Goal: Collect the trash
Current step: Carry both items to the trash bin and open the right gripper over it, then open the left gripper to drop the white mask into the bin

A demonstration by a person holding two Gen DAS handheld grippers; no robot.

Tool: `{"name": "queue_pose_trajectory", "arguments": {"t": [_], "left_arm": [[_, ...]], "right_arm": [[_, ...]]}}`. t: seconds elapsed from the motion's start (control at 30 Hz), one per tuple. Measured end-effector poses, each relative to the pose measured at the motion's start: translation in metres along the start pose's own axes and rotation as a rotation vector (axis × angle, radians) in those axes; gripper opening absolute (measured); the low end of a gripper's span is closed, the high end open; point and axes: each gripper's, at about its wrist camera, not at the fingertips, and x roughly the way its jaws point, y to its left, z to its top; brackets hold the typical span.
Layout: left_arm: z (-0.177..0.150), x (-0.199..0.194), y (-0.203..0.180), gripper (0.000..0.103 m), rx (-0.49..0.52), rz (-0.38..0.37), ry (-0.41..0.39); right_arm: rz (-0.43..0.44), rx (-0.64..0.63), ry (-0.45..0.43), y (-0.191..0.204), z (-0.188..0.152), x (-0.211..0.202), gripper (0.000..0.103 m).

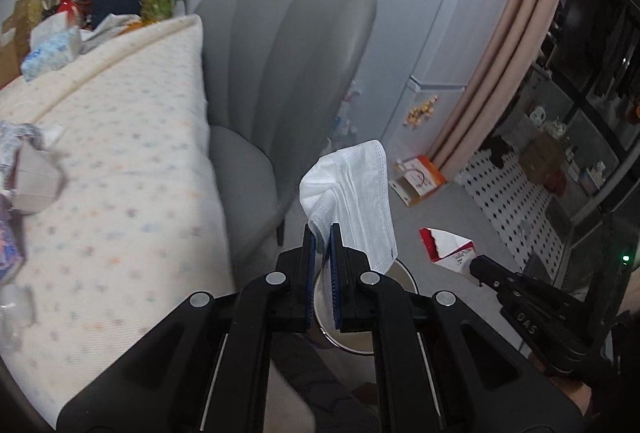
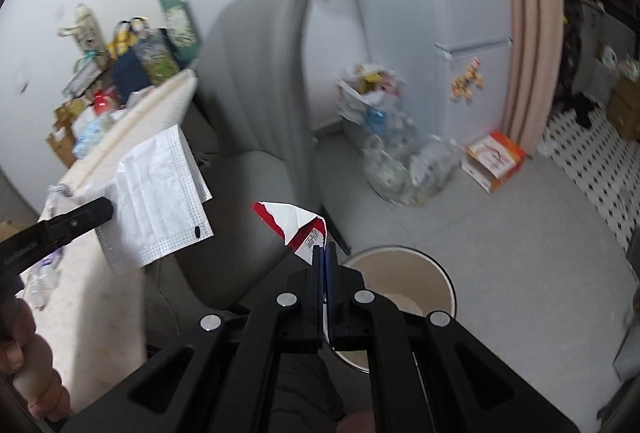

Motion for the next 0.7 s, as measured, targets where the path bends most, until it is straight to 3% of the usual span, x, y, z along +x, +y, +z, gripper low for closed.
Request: {"name": "queue_pose_trajectory", "arguments": {"t": [0.3,0.43,0.47,0.5,0.53,0.7], "left_arm": [[-0.013,0.062,-0.032,0.008,0.026,0.001,0.127],[-0.020,0.087,-0.040,0.008,0.035,0.017,0.179],[-0.022,0.093,-0.042,0.008,0.033,0.020,0.193],[-0.023,0.098,-0.042,0.008,0.033,0.020,0.202],[-0.025,0.103,-0.043,0.008,0.033,0.024,0.214],[-0.032,0.125,-0.058,0.008,0.051,0.015,0.261]], "right_arm": [[-0.035,0.103,0.093,-0.055,-0.011,0.060,0.006],[-0.003,0.154,0.164,-0.075,-0.022,0.085,0.008],[-0.013,0.159,0.171,-0.078,-0.025,0.087,0.021],[-0.024,0.166,0.169,-0.082,-0.028,0.088,0.048],[-0.032,0.172,0.151,-0.086,-0.031,0.085,0.059],[-0.060,0.191,0.136,-0.106,-0.036,0.077,0.061]]}}
